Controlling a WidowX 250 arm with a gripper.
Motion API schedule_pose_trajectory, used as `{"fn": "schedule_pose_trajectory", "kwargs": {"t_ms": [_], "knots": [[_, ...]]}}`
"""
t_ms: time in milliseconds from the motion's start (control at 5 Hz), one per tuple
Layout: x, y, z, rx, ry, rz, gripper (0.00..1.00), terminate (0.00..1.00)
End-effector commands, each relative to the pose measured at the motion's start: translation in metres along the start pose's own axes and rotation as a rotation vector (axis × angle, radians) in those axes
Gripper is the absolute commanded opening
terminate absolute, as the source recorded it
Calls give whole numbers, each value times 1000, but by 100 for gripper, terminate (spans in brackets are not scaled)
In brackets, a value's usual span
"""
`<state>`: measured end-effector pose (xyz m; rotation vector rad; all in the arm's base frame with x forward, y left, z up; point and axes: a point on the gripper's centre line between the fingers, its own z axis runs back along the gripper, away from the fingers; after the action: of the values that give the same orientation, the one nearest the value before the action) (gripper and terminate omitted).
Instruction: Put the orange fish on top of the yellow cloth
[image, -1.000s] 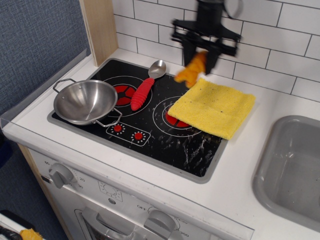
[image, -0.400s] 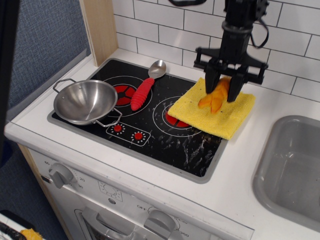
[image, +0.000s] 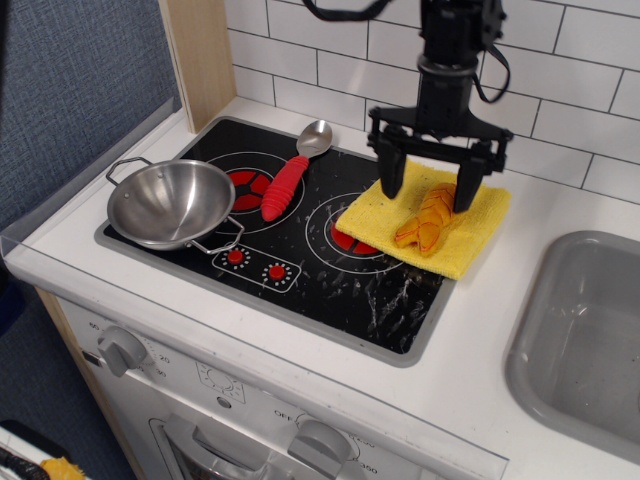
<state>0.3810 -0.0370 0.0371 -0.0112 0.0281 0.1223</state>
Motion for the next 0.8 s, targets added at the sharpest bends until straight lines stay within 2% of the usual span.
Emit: {"fn": "schedule_pose_trajectory", "kwargs": {"t_ms": [0,200,600], "knots": [[-8,5,64,-24,-155,-14,100,0],[-11,9,74,-36,-177,-56,100,0],[-13,11,73,-30,-168,-94,100,0]]}}
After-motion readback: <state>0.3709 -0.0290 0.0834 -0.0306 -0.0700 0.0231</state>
